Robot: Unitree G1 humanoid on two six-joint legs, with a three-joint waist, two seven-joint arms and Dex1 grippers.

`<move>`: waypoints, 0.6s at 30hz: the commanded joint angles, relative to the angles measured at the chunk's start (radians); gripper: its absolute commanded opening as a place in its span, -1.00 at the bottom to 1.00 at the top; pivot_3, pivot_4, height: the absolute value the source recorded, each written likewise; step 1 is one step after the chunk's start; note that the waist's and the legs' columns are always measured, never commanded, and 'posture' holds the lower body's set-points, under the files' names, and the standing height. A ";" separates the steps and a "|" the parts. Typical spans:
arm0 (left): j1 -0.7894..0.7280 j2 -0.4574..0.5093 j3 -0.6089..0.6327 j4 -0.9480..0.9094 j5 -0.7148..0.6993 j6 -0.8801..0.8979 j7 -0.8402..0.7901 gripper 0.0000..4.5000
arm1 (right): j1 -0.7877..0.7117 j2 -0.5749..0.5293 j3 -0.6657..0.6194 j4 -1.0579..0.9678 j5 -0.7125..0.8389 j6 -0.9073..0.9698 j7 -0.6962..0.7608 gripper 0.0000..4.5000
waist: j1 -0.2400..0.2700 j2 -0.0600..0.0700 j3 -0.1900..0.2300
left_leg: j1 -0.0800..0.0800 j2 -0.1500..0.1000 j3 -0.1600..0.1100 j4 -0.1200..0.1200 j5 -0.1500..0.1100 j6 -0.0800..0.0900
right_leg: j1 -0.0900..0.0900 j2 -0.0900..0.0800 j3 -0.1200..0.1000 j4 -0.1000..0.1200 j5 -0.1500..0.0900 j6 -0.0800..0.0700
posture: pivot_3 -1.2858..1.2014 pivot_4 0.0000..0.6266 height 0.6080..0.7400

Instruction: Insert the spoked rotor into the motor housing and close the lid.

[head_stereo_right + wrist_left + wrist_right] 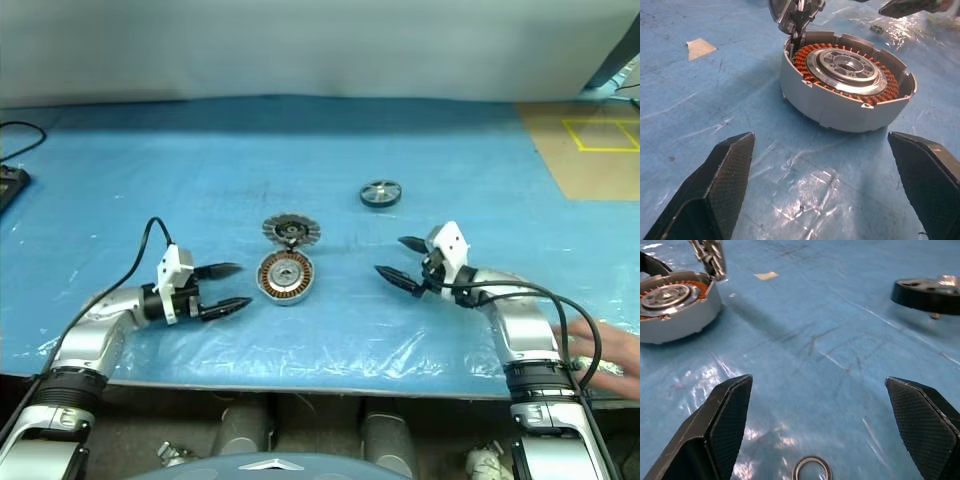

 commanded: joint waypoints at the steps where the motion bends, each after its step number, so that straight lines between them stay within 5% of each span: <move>1: -0.010 0.001 0.005 -0.061 -0.007 0.016 0.016 1.00 | 0.022 0.001 -0.029 -0.001 0.005 -0.035 -0.027 1.00 | 0.001 0.000 0.000 | 0.000 0.000 0.000 0.000 0.000 0.000 | 0.000 0.000 0.000 0.000 0.000 0.000 | 0.03 -0.52 1.00; 18: -0.005 0.012 0.001 -0.186 -0.012 0.123 0.067 1.00 | 0.097 -0.037 -0.047 -0.026 0.032 -0.030 -0.021 1.00 | 0.005 -0.001 -0.001 | 0.001 0.000 -0.001 0.000 -0.001 0.001 | 0.004 -0.001 -0.001 -0.002 0.000 0.000 | 0.03 -0.52 1.00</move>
